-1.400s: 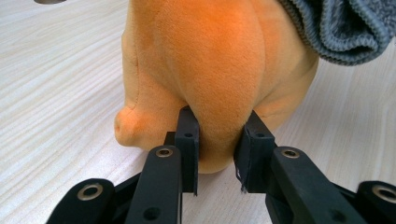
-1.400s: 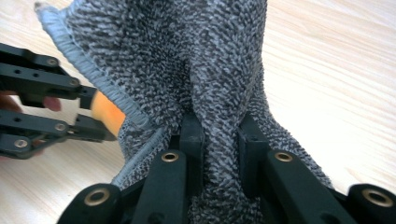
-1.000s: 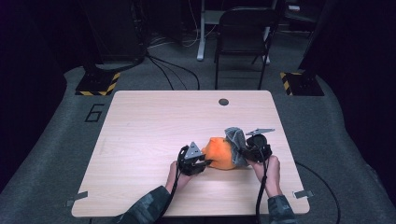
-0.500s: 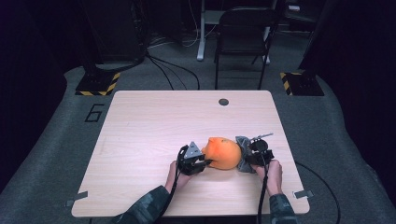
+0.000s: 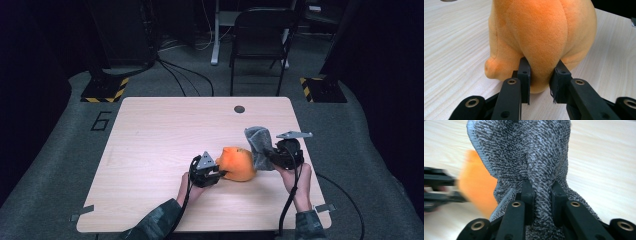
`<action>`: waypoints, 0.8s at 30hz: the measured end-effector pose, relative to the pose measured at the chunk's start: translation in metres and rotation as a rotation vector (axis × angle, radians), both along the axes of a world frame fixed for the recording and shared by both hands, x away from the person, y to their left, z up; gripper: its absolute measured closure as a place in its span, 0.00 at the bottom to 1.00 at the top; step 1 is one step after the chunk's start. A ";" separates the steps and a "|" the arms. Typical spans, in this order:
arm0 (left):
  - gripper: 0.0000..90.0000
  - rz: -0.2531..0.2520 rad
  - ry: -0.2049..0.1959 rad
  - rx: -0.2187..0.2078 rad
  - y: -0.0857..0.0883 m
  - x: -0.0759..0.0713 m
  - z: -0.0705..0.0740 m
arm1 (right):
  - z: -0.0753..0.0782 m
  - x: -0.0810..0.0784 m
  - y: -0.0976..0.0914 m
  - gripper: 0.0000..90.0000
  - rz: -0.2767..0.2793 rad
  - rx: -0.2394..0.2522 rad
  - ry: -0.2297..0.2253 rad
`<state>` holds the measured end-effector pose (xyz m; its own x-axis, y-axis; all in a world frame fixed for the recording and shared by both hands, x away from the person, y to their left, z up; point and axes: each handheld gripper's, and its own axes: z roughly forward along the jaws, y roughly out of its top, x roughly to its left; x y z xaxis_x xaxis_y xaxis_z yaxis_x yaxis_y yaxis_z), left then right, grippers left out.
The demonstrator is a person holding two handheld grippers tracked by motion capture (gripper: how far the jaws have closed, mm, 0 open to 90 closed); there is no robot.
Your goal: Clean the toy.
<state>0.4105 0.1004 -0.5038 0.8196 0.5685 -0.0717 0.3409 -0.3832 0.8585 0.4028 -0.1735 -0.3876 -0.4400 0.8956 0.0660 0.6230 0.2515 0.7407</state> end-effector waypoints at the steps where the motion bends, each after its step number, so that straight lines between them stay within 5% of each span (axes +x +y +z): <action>1: 0.81 0.000 0.000 0.000 0.000 0.000 0.000 | 0.001 -0.001 0.006 0.86 0.015 -0.001 0.000; 5: 0.80 0.001 0.001 0.004 0.000 0.000 0.000 | -0.019 0.004 0.036 0.86 0.063 -0.062 0.061; 6: 0.80 0.001 0.004 0.004 0.001 0.001 -0.001 | -0.028 0.007 0.042 0.87 0.063 -0.109 0.059; 8: 0.79 0.000 0.010 -0.001 0.002 0.002 -0.002 | -0.036 0.008 0.047 0.87 0.056 -0.127 0.058; 14: 0.73 -0.011 0.008 -0.002 0.003 0.003 -0.001 | -0.039 0.009 0.046 0.87 0.059 -0.126 0.060; 24: 0.40 -0.029 -0.021 0.028 0.009 0.006 0.000 | -0.042 0.012 0.042 0.87 0.063 -0.108 0.066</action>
